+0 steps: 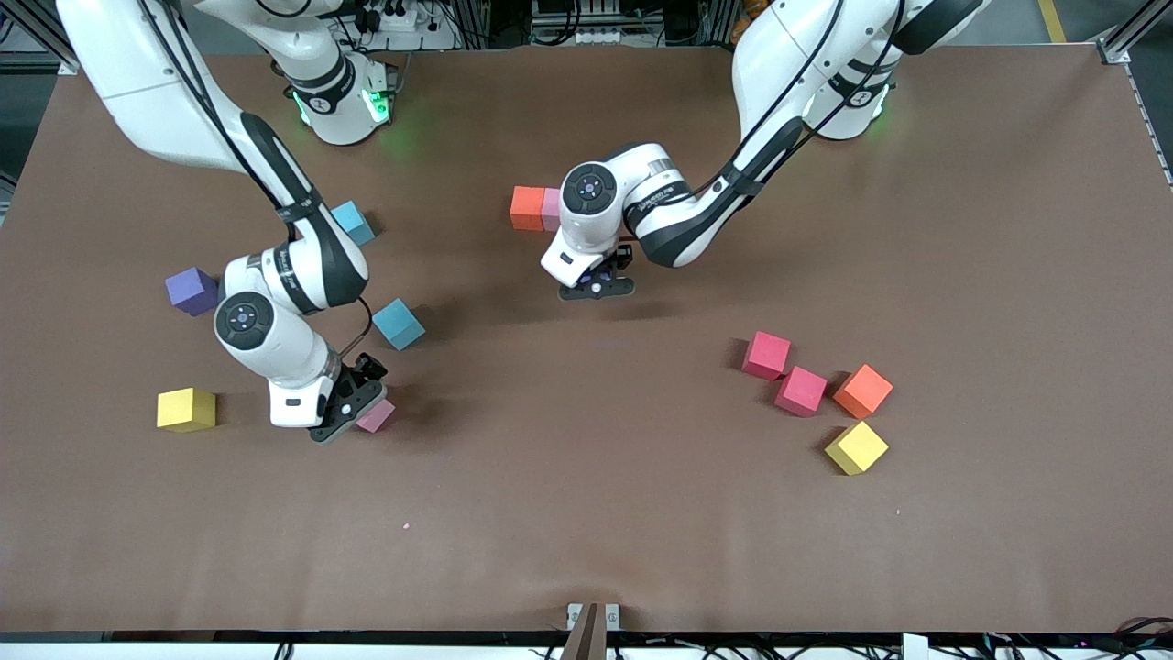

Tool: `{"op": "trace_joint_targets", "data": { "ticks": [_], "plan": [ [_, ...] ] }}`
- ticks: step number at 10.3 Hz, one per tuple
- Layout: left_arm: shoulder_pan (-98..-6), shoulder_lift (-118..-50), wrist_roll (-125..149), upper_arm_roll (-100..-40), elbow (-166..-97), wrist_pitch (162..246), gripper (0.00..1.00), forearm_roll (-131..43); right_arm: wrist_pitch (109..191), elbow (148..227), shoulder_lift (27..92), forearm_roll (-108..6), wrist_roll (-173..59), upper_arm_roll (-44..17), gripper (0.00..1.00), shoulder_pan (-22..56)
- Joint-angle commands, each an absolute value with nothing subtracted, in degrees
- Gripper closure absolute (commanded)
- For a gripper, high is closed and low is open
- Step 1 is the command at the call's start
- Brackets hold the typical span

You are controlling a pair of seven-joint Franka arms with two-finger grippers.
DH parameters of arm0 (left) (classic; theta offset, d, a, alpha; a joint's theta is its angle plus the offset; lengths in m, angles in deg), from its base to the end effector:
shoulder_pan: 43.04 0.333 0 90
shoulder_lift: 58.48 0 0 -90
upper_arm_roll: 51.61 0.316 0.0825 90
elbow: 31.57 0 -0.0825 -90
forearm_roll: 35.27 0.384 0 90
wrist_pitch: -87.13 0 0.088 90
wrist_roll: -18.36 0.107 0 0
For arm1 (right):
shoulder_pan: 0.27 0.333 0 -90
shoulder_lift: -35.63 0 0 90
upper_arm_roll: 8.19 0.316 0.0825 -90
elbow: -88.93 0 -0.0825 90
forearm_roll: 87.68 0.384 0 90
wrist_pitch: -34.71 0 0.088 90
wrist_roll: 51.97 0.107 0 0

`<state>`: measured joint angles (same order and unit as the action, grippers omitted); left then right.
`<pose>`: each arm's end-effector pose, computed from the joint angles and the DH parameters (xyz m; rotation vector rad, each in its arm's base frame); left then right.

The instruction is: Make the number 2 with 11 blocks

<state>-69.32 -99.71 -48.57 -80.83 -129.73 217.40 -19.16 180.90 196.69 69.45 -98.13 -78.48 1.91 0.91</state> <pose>0.4080 -0.5246 0.2081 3.1168 0.1673 -0.2084 0.6332 0.1222 0.2058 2.8844 1.1735 0.1430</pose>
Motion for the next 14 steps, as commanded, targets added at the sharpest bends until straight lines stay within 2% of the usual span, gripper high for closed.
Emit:
{"op": "trace_joint_targets", "data": {
  "ticks": [1,2,3,5,6,7,9,10,14],
  "plan": [
    [-70.28,-100.31,-50.46,-80.17,-129.30,218.09,0.70,-17.61,181.92,195.54,71.31,-97.17,-79.40,1.30,0.00,1.92],
    [-70.19,-100.31,-50.46,-80.17,-129.30,218.09,0.32,-17.61,182.70,195.63,71.49,-97.17,-79.13,1.30,0.00,2.27],
    [-70.19,-100.14,-50.55,-80.09,-129.30,218.09,0.00,-17.61,183.32,195.71,71.58,-97.17,-79.04,1.30,0.02,2.36],
    [-68.53,-98.39,-50.55,-80.08,-129.30,218.09,0.00,-17.70,182.54,195.71,70.97,-97.26,-79.48,1.30,0.27,2.45],
    [-66.78,-96.12,-50.63,-80.08,-129.30,217.65,0.00,-17.87,182.54,195.63,70.70,-97.26,-79.31,1.30,0.57,2.45],
    [-65.55,-94.35,-50.63,-80.08,-129.39,216.69,0.00,-18.05,182.54,195.63,70.61,-97.61,-79.65,1.30,0.64,2.54],
    [-62.04,-90.22,-50.55,-80.26,-129.39,213.27,0.00,-18.31,181.75,195.63,68.34,-97.96,-79.92,1.39,0.64,3.24],
    [-60.28,-89.16,-50.55,-80.26,-129.39,212.47,0.00,-18.40,178.70,195.10,66.93,-97.96,-80.10,1.57,0.64,3.50],
    [-51.67,-86.96,-57.91,-80.26,-130.43,211.33,0.00,-20.60,175.70,195.19,63.24,-97.44,-80.19,2.53,0.63,7.98]
  ]
}}
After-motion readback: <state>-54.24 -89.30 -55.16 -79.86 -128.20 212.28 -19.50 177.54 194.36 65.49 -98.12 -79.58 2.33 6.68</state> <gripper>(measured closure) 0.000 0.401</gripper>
